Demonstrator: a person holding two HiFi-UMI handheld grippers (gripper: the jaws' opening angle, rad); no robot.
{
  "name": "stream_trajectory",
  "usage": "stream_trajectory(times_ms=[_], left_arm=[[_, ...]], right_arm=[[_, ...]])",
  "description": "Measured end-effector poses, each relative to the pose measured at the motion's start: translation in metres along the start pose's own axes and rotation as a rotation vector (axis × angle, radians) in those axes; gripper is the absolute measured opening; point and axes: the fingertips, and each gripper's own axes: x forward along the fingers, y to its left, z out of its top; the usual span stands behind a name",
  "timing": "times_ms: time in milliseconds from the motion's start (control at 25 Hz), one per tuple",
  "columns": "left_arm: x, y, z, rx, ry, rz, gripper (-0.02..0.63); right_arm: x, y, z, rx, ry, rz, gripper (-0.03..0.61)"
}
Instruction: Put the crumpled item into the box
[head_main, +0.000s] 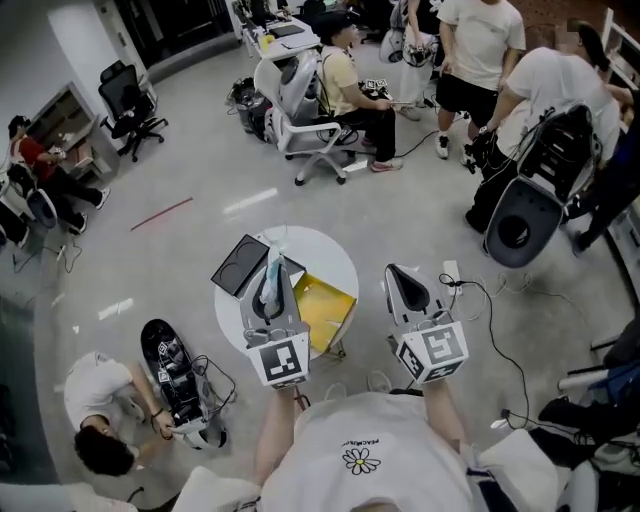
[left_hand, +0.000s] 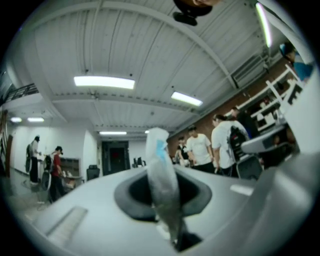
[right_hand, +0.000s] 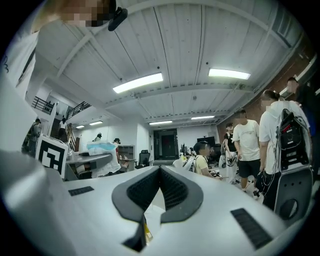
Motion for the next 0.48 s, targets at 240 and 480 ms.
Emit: stream_trajectory(times_ms=[240, 480], left_arm=[[0.022, -0.005, -0.046, 0.149, 0.118, -0.028, 0.051], [0.025, -0.019, -0.117, 0.266, 0.279, -0.105, 0.051]], right_arm=[[-0.01, -0.013, -0.007, 0.006, 0.022, -0.021, 0.0], [-0.02, -0.016, -0.015, 0.02, 0.055, -0.057, 0.0]])
